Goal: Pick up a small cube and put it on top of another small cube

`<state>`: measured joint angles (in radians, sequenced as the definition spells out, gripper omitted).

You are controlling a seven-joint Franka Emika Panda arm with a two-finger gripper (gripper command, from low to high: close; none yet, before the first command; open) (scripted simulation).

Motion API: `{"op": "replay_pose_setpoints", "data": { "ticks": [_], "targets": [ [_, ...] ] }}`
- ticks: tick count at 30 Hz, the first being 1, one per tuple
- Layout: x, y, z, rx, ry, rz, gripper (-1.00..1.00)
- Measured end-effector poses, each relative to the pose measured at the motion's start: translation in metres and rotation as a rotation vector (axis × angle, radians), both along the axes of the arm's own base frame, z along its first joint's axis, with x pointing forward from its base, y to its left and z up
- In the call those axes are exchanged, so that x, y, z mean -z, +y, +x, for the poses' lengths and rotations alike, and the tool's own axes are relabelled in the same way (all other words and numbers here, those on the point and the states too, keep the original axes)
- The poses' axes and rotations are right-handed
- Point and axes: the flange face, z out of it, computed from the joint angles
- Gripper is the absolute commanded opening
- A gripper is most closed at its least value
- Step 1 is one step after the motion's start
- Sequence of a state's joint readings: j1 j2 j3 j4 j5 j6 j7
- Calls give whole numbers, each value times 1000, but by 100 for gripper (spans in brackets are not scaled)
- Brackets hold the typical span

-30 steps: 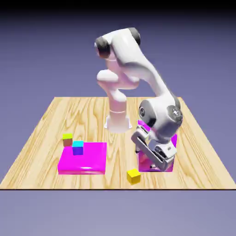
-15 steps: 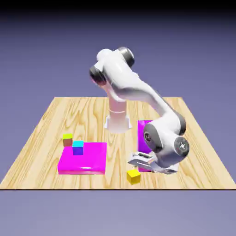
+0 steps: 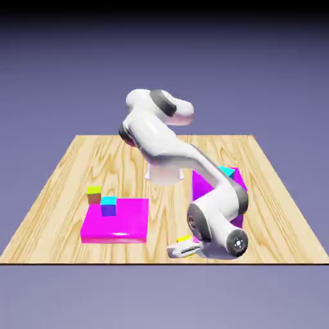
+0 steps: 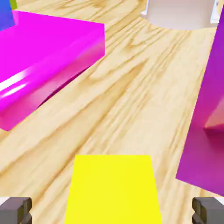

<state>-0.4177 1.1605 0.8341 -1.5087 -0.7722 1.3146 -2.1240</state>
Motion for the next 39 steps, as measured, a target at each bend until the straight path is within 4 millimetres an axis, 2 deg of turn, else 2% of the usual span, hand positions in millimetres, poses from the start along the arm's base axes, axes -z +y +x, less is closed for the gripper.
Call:
{"op": "replay_pose_setpoints", "data": {
  "ticks": [2,7,12,17,22,28,30,34,35,37,39],
  "targets": [
    [0,0,0,0,0,0,-100],
    [-51,17,36,-1,-1,0,-100],
    [-85,-77,32,152,-8,10,-100],
    [-114,-169,9,319,-10,12,-100],
    [-138,-254,-32,501,-7,8,-100],
    [-161,-342,-102,743,-1,0,-100],
    [-162,-347,-108,760,0,-1,-100],
    [-119,-338,-140,761,0,-2,-100],
    [-112,-336,-146,761,0,-1,100],
    [-112,-335,-145,762,0,0,100],
    [-133,-341,-129,762,0,-2,100]
  ]
}}
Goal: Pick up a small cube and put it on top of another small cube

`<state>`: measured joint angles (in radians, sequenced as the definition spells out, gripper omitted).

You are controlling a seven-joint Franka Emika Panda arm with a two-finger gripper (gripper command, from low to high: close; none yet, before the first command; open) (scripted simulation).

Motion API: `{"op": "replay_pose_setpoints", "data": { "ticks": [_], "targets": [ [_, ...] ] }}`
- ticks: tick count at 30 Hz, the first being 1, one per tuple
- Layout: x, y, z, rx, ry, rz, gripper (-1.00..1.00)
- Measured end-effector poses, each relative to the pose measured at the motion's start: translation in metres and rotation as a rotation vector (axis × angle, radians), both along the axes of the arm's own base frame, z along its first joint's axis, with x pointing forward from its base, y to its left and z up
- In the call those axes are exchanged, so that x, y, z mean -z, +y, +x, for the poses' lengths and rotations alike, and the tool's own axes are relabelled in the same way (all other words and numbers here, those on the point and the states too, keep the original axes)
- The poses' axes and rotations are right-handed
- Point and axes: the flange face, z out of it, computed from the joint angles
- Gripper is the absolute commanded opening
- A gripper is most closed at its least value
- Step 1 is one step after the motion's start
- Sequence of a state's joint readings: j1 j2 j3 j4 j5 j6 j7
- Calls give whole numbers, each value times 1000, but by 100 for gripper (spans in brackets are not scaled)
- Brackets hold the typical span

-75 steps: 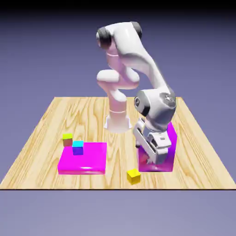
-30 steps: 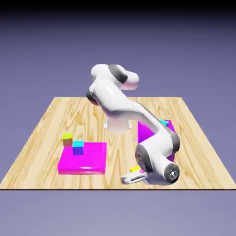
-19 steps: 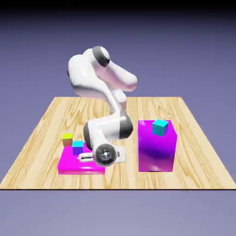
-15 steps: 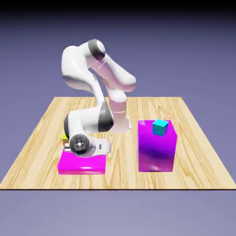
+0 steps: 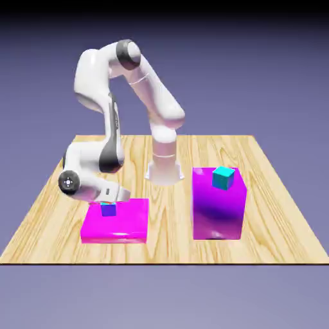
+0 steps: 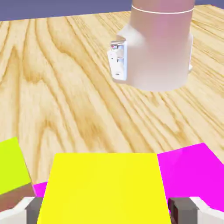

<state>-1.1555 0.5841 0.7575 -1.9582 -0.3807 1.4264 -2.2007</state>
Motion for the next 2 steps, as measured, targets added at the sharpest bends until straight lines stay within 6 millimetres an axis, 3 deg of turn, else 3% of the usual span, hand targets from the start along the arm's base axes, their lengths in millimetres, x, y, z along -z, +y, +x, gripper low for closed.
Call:
{"op": "replay_pose_setpoints", "data": {
  "ticks": [2],
  "targets": [
    [-22,-5,16,0,0,1,100]
  ]
}}
